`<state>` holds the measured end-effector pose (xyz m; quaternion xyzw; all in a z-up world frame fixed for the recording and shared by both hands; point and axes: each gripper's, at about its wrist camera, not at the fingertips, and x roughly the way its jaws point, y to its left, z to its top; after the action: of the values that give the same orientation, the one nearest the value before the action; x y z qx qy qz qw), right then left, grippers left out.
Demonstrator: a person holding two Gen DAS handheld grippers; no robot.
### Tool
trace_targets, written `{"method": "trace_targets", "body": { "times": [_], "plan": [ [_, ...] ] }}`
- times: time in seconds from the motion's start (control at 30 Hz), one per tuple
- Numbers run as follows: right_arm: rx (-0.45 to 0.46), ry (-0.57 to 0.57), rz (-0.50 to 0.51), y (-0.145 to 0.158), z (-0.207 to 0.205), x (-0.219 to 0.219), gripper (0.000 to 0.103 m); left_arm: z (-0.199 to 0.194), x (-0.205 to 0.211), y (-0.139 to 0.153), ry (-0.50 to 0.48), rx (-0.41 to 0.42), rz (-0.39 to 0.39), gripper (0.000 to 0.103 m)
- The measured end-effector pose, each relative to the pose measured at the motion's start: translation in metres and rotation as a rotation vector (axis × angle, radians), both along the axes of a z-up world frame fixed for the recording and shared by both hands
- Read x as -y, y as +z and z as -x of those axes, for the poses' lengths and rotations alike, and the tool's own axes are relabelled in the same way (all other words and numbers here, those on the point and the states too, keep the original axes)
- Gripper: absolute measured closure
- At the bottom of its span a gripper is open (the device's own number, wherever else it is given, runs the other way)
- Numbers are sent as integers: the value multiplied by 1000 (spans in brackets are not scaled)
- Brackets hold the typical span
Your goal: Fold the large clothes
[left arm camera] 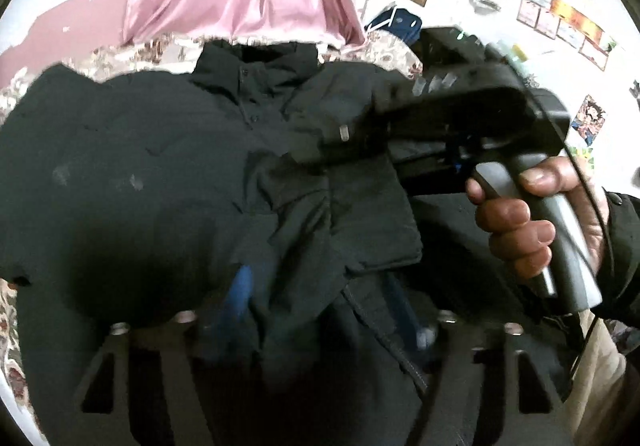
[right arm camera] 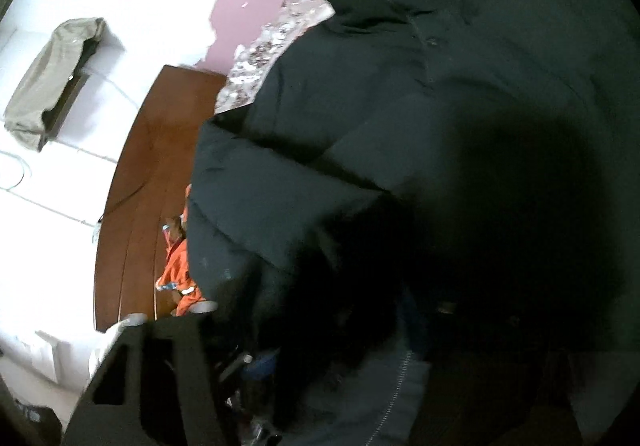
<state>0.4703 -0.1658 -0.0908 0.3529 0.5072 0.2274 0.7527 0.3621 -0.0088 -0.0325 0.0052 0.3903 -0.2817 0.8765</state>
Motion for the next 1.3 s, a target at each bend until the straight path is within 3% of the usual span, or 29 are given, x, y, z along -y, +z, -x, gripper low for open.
{"method": "trace_targets", "body": {
  "times": [0.03,0.13,0.3,0.53,0.67,0.77,0.87,0.93,1.03,1.1,1.13,1.17,1.23,1.3],
  "plan": [
    [1,-6,10,0,0,2,86,2,0,2,-8,10,5,31],
    [37,-9,46,8,2,5,96,5,-5,9,-23,23,47,30],
    [184,-27,137,55,7,18,97,9,-20,29,-15,101,130,24],
    [353,-110,318,136,7,65,97,7,-53,48,94,210,180,16],
    [364,-177,419,160,9,106,97,-7,-73,43,229,191,162,16],
    [352,-226,524,164,10,129,97,-25,-90,33,326,123,175,15],
    [317,-218,594,149,6,145,97,-42,-101,24,365,61,169,15],
    [285,-194,618,137,1,149,97,-51,-101,24,377,52,114,15],
    [253,-177,709,119,-7,150,92,-75,-91,34,382,45,43,15],
    [253,-195,787,118,-7,148,77,-92,-85,42,405,43,9,15],
    [261,-207,819,121,-4,147,60,-102,-82,45,430,32,-19,15],
    [271,-216,837,124,-4,148,51,-113,-80,45,464,14,-54,15],
    [307,-206,853,132,-5,151,51,-126,-80,44,500,-20,-87,15],
    [311,-194,862,136,-4,155,51,-134,-83,37,487,-65,-68,17]
  ]
}}
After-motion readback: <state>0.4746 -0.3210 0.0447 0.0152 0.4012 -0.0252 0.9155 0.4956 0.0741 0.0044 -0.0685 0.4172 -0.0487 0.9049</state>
